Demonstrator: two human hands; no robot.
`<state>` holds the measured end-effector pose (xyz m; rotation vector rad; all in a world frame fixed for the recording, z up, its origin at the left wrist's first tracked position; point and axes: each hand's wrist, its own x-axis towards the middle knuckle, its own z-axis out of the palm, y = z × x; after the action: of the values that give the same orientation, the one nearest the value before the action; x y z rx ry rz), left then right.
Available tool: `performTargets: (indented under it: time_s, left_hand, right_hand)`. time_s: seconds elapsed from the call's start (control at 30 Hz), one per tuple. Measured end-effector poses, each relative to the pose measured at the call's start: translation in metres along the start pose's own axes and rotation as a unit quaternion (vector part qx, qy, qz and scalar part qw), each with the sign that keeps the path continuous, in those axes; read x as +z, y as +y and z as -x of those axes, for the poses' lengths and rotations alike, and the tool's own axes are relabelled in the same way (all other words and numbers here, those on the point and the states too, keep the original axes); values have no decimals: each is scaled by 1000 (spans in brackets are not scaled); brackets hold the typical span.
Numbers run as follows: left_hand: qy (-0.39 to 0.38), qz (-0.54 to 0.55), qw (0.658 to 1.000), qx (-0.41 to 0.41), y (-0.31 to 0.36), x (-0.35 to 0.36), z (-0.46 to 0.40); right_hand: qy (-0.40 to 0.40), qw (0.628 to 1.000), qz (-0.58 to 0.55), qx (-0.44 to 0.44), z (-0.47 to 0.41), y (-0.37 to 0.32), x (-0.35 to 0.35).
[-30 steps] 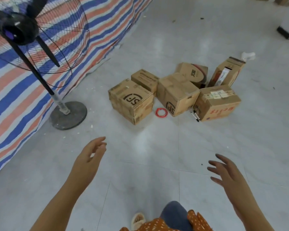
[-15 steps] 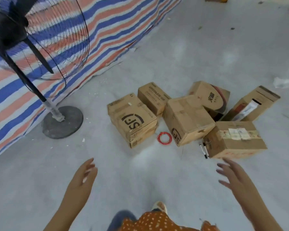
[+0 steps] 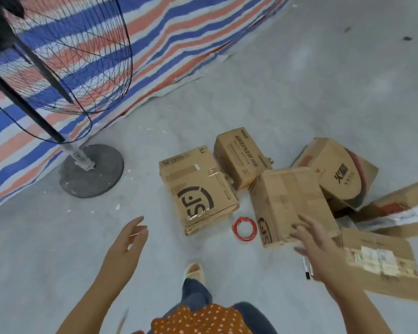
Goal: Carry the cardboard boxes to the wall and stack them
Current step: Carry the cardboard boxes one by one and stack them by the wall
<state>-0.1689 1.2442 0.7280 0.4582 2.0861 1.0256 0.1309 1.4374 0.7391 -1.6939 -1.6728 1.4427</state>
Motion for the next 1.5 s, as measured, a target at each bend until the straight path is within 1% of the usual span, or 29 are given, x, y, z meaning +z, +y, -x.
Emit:
performTargets:
  time_s: [0.07,0.17,0.27,0.33,0.4,0.47,0.57,0.67,0.73,0.8,0.87,0.93,0.97,1.07,1.17,1.33,1.5]
  left_hand:
    - [-9,-15,1000,-7,13,13,-32]
    - [-22,-34,998,-47,20,38,-78]
    - [-20,-27,994,-102,6,75,-131]
    - [-17,-29,989,-146,-11,104,-164]
    - [-10,-24,983,-184,-30,133,-196]
    - [-4,-16,975,-221,-56,162,-226]
    - [9,0,958,-287,-111,203,-268]
    - [39,40,929,-366,-171,237,-306]
    - [63,51,912,-401,-208,255,-328]
    - [82,51,910,-404,-239,269,-346]
    - [93,72,920,-375,-265,279,-358]
    - [99,123,923,-351,-283,286,-362]
    - [101,159,917,-351,-287,289,-361]
    - [120,248,888,-368,-283,293,-356]
    - [142,277,873,-376,-262,279,-350]
    - [153,283,885,-337,-221,225,-325]
    - [186,304,880,-314,-173,175,-289]
  right_hand:
    - [-15,1000,7,21,-31,-6,-6]
    - [-40,997,23,56,-83,-8,-13]
    - [-112,985,98,88,-149,8,1]
    - [-176,967,150,109,-200,25,20]
    - [-226,948,193,115,-250,41,44]
    - [-252,936,220,106,-301,56,72]
    - [-266,934,212,113,-370,94,123]
    - [-261,930,221,132,-416,158,174]
    - [-254,926,233,155,-436,203,201]
    - [-249,924,240,165,-450,240,222]
    - [-248,930,222,158,-457,267,238]
    - [-247,936,200,151,-462,281,249]
    - [-247,939,183,152,-463,287,252]
    - [-261,939,136,178,-460,287,254]
    - [-258,938,116,198,-443,260,250]
    - [-233,954,46,186,-408,186,244]
    - [-243,948,28,204,-368,109,238]
